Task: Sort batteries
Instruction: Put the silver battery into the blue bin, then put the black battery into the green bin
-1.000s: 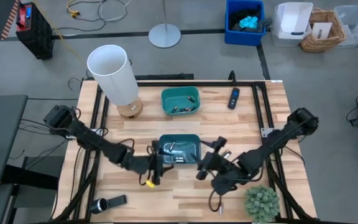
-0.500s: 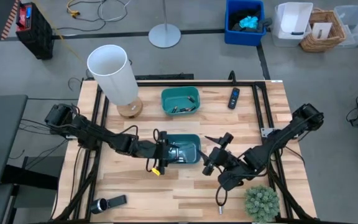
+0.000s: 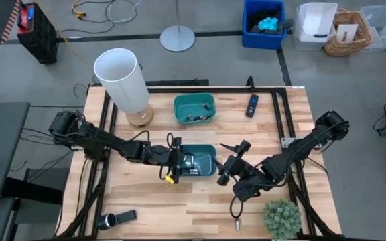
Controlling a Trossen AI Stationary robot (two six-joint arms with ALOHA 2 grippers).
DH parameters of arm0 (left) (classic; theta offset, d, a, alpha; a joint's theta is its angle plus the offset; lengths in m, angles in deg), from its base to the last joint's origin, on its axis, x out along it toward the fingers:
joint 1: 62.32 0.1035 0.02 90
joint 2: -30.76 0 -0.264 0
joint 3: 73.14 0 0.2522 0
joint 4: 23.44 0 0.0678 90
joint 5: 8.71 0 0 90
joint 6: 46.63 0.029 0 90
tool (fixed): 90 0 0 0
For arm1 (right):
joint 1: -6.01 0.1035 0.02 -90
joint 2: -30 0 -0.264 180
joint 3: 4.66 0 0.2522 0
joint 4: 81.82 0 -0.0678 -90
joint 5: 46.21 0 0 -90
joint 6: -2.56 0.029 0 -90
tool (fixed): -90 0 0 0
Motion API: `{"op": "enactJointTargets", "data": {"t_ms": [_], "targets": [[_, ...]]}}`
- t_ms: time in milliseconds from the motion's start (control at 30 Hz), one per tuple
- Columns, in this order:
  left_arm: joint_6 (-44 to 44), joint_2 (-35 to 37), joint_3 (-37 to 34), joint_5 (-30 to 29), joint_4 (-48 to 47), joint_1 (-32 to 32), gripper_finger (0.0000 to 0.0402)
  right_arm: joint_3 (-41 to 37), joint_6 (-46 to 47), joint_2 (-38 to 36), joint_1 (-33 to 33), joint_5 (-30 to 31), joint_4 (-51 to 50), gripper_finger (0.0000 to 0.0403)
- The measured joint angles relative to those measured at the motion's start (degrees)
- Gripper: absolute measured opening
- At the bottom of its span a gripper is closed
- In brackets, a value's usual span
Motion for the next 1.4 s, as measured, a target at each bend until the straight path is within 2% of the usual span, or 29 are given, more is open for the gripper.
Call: {"op": "enactJointTargets", "data": {"t_ms": [100,367,533,700,833,967,1133,1267,1400], "targets": [[-0.12,0.00,0.00,1.66,-0.24,0.72,0.0227,0.00,0.00,0.00,0.04,-0.16,0.00,0.0311],[-2.51,0.00,0.04,1.44,-1.58,2.86,0.0241,0.00,-0.04,0.04,0.03,-0.34,0.01,0.0311],[-3.72,0.00,0.04,1.18,-5.89,5.38,0.0278,0.00,-0.17,0.04,0.01,-0.34,0.01,0.0311],[-3.81,0.00,0.04,0.94,-5.59,6.56,0.0322,0.00,-0.16,0.04,0.01,-0.34,0.01,0.0311],[-2.84,0.83,0.04,-1.81,-5.22,6.08,0.0330,0.01,1.99,0.04,0.01,-0.47,-0.53,0.0311],[-0.97,4.36,0.04,-3.64,-5.09,4.41,0.0323,0.04,10.43,0.04,0.32,-2.16,-5.72,0.0311],[0.19,9.71,-0.59,-3.83,-5.12,2.65,0.0312,0.04,28.97,0.74,0.42,-4.31,-20.80,0.0311],[0.29,15.97,-8.90,-3.45,3.24,1.80,0.0303,0.06,41.11,1.69,2.13,-4.75,-30.32,0.0311],[-1.74,23.91,-19.70,-2.60,12.94,1.84,0.0296,0.04,47.79,2.01,4.27,-5.87,-34.44,0.0311]]}}
